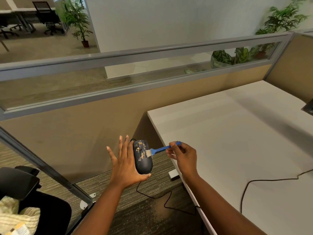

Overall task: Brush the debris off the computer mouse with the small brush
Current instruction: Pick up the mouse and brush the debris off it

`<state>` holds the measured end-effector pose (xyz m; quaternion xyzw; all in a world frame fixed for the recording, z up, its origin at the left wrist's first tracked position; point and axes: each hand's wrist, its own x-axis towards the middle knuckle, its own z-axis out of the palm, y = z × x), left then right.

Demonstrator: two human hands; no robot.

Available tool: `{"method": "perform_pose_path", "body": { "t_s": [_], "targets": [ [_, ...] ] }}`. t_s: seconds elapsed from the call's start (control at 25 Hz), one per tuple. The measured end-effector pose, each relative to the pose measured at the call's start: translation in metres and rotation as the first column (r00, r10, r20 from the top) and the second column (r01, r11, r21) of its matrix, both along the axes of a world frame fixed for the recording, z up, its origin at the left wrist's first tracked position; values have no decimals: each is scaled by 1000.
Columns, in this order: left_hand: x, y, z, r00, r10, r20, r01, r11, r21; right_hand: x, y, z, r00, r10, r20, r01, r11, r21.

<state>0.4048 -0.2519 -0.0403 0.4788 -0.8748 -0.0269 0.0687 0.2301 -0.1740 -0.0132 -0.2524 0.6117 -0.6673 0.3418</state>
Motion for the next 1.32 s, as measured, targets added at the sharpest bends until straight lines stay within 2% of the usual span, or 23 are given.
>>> {"method": "perform_pose_path", "body": {
  "t_s": [0.12,0.28,0.44,0.56,0.76,0.92,1.04,1.24,1.32],
  "targets": [
    [0,2,2,1000,2,-13,-2,1000,-8,3,0,0,1000,25,-8,-25,1000,5],
    [2,1,3,1000,0,-26,0,1000,-6,-3,1,-1,999,-39,-5,39,999,24],
    [3,2,3,1000,-9,-26,9,1000,-6,-1,-4,4,999,-15,41,15,1000,-3],
    [4,2,3,999,-20,-39,19,1000,-9,4,-8,3,1000,4,13,-4,1000,9],
    [6,1,3,998,-39,-57,38,999,-12,-3,-5,-2,997,-70,-33,72,996,57],
    [5,0,3,997,-52,-57,51,999,-18,0,-10,4,998,-49,31,49,999,-1],
    [5,0,3,997,-60,-48,59,998,-21,4,-13,5,1000,-22,18,22,1000,11],
    [5,-1,1,998,-57,-41,56,998,-24,-1,-10,1,995,-103,-12,103,993,53],
    [5,-2,1,998,-55,-38,55,998,-25,0,-12,3,993,-101,54,99,995,33]
  ]
}}
